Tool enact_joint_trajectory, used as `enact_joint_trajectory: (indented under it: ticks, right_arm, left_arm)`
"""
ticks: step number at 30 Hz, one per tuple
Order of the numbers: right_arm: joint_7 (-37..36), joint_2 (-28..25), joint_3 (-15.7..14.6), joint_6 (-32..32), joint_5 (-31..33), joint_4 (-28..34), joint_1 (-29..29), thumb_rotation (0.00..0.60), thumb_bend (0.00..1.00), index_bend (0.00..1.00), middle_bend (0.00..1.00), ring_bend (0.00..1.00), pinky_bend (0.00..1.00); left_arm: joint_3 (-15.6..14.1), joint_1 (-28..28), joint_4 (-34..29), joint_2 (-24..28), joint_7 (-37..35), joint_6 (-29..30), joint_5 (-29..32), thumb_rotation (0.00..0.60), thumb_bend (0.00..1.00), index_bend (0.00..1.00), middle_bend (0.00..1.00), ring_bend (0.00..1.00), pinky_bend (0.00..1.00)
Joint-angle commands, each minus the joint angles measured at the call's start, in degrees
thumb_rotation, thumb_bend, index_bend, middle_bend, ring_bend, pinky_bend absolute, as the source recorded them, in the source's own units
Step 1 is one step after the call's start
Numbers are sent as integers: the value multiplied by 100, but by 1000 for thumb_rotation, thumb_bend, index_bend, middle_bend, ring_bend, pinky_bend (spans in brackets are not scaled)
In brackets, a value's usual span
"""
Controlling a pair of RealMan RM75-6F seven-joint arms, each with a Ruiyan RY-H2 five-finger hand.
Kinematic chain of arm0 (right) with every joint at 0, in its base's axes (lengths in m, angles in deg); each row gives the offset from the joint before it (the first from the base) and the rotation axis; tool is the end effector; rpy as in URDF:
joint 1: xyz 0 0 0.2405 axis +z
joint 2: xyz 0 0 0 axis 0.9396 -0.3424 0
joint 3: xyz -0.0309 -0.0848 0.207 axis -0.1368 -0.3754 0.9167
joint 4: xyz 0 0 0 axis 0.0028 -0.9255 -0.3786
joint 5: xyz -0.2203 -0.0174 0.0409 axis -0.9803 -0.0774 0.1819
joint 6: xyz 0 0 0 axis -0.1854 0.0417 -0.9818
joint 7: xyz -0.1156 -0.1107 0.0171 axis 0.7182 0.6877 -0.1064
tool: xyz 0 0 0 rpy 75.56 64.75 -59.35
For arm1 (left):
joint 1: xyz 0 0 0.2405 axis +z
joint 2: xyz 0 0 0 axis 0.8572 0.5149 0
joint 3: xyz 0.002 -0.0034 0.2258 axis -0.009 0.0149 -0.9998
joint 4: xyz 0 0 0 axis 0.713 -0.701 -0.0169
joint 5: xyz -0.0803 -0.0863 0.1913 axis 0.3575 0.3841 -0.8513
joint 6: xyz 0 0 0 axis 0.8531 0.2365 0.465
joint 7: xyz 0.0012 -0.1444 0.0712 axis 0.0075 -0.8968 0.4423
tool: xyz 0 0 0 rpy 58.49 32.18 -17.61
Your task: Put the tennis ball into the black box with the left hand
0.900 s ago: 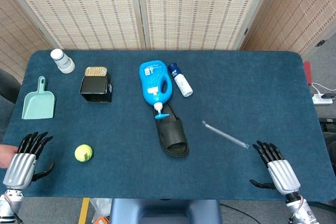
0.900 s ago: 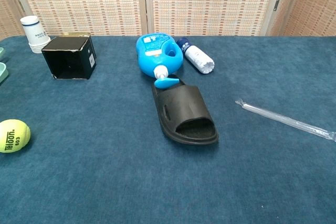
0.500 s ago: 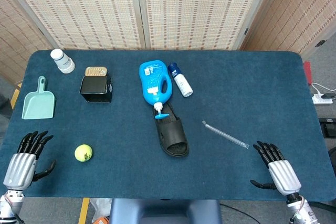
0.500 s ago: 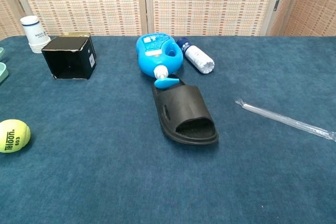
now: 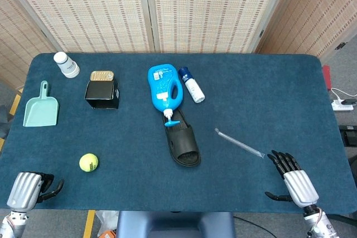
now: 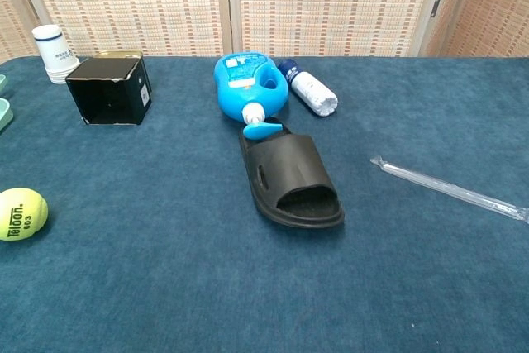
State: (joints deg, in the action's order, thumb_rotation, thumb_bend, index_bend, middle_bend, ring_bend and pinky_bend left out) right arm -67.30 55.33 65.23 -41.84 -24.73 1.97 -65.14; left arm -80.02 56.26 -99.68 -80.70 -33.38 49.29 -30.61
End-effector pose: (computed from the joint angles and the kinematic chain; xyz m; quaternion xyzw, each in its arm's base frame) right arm -0.3184 -0.1588 0.0417 0.6637 -0.4493 0.3684 0.4711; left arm -0.3196 0.1590 0.0794 -0.6284 -0.3756 -0.4261 0.5315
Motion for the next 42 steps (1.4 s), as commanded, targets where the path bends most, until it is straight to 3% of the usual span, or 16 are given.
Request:
enact_joint_trajectory:
  ticks: [1, 6, 13, 23, 42]
  right_arm:
    - [-30, 1, 2, 52, 11, -33, 29, 600, 0, 0, 0, 0, 0]
    - [-10, -8, -27, 102, -20, -8, 62, 600, 0, 0, 0, 0, 0]
    - [-47, -13, -11, 235, 40, -21, 123, 600, 0, 0, 0, 0, 0]
    - [-232, -54, -11, 176, 52, -70, 111, 600, 0, 0, 0, 0, 0]
    - [-172, -54, -13, 259, 80, -55, 154, 600, 0, 0, 0, 0, 0]
  left_arm:
    - [-337, 554, 354, -690, 484, 156, -7, 600, 672, 1000, 1000, 1000, 1000]
    - [-278, 630, 1065, -1615, 1091, 140, -82, 600, 679, 1000, 1000, 1000, 1000]
    - [-278, 506, 988, -2157, 1558, 83, -331, 600, 679, 1000, 1000, 1000, 1000]
    - [55, 35, 775, -2319, 2093, -654, -96, 600, 681, 1000, 1000, 1000, 1000]
    - [397, -693, 1453, -2533, 1351, -1695, 370, 600, 681, 1000, 1000, 1000, 1000]
